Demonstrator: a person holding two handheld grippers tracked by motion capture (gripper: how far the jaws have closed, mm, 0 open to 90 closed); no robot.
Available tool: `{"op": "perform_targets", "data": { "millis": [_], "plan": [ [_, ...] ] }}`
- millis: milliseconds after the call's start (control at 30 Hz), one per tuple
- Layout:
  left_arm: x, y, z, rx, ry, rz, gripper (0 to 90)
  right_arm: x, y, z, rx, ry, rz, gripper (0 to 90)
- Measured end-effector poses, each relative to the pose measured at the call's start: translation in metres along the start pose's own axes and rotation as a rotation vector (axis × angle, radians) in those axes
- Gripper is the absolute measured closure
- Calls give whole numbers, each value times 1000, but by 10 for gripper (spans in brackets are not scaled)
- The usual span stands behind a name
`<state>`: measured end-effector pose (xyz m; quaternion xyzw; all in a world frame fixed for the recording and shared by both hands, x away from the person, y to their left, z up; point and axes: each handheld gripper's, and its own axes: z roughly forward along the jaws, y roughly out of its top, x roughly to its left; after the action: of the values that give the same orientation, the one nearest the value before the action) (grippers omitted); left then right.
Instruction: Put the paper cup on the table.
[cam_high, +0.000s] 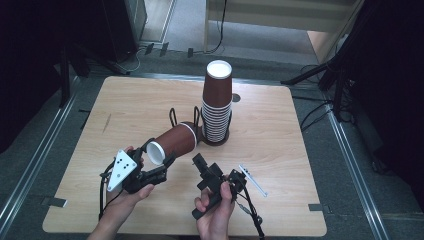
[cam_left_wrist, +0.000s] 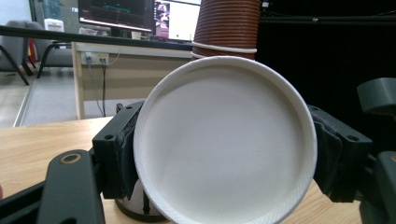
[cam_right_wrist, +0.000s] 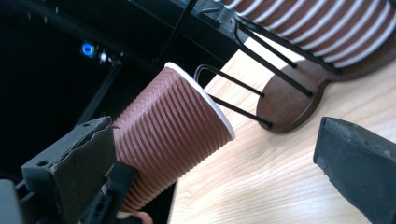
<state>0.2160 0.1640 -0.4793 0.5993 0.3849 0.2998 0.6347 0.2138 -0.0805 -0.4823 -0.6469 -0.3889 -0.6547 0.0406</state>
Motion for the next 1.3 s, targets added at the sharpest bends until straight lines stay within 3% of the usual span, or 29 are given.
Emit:
{"op": "perform_targets", "data": {
  "millis": [200,367,667,900,1300],
  "plan": [
    [-1,-3,1,-6,-3,10,233,1,0,0,10,6,154,0],
    [-3,-4,2,-16,-13,11,233,1,-2,4,28,-9,256,0],
    [-7,-8,3,-26,-35,18,233,2,-2,10,67,6,438,0],
    [-12,-10,4,-26,-64,21,233,3,0,17,73,-12,509,0],
    [-19,-14,6,-20,-112,19,234,4,2,26,80,19,586,0]
  ]
}}
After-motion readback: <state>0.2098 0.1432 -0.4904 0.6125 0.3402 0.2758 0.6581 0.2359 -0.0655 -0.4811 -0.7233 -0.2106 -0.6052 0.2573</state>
